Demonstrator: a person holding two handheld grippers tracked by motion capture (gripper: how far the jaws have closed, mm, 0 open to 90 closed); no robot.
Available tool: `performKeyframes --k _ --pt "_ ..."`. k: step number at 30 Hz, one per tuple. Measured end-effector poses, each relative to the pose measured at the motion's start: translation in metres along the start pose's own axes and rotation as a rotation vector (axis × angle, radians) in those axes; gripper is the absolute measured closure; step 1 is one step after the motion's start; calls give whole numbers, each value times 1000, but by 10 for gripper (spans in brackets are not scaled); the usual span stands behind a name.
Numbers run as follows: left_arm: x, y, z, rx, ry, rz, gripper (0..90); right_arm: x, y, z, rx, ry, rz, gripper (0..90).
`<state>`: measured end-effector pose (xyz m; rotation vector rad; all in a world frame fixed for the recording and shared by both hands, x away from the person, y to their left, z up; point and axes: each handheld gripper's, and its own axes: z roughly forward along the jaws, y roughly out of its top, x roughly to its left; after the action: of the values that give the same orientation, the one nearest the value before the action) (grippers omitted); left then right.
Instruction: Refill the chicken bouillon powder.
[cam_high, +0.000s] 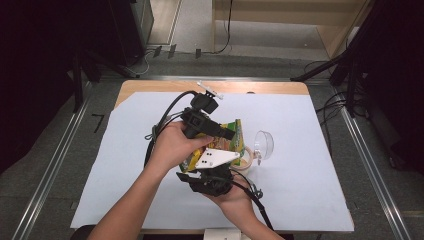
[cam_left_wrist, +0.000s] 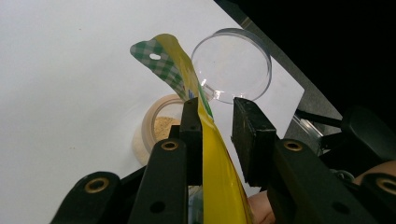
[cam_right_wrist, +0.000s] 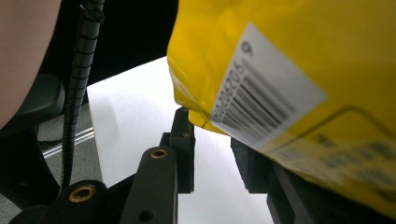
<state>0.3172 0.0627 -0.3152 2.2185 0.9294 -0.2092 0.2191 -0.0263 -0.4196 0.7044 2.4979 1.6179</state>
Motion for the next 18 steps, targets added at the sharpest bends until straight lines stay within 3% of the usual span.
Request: performKeyframes --k 18 --pt "-2 0 -1 -6 1 0 739 1 1 -2 3 2 16 713"
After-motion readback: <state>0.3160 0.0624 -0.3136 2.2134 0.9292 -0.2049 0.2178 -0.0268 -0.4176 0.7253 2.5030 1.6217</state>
